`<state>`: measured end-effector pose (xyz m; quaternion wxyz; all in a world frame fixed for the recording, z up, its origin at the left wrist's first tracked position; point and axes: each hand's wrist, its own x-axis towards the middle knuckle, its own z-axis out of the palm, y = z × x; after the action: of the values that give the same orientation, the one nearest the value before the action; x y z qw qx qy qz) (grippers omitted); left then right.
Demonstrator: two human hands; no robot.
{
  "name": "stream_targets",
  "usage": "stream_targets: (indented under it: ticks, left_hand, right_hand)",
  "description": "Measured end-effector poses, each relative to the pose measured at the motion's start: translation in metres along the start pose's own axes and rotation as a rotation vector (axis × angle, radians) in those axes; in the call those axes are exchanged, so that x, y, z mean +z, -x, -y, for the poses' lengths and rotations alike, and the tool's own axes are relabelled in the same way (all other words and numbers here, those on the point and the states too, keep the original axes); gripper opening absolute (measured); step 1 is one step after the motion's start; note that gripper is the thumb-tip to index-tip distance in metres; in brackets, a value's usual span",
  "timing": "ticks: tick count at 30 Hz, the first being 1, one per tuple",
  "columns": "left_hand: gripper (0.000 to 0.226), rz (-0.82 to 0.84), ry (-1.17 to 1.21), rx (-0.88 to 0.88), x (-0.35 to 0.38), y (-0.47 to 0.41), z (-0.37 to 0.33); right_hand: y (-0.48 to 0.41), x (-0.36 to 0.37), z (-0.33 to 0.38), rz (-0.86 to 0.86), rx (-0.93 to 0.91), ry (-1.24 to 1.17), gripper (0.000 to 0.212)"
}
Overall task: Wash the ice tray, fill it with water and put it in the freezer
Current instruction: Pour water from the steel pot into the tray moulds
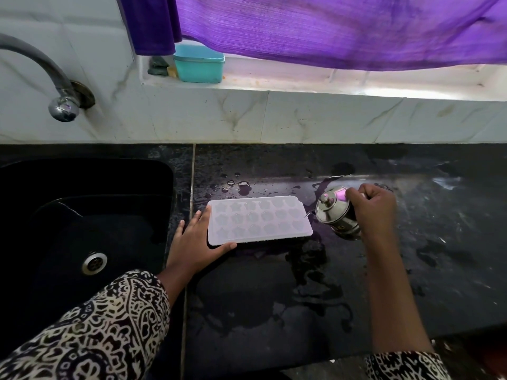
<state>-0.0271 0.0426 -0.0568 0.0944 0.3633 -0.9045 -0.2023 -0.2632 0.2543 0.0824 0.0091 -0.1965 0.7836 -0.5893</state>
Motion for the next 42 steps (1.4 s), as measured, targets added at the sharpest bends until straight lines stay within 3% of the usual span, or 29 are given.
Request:
stream_targets:
  ticks: [29, 33, 38, 42]
  left_hand:
    - [0.120, -0.005, 0.007, 0.005, 0.000, 0.000, 0.000]
    - [0.120, -0.003, 0.002, -0.003, 0.001, 0.000, 0.001]
    - [0.121, -0.001, -0.008, -0.001, 0.001, 0.000, 0.001]
    - [0.121, -0.006, -0.005, 0.004, 0.001, 0.000, 0.000]
  right_hand:
    - [0.000, 0.001, -0.003, -0.022, 0.010, -0.033, 0.039]
    - [-0.002, 0.002, -0.013, -0.091, 0.172, -0.217, 0.035]
    - [0.000, 0.011, -0.015, -0.195, 0.440, -0.638, 0.025]
    - [-0.003, 0.030, -0.008, -0.227, 0.502, -0.864, 0.025]
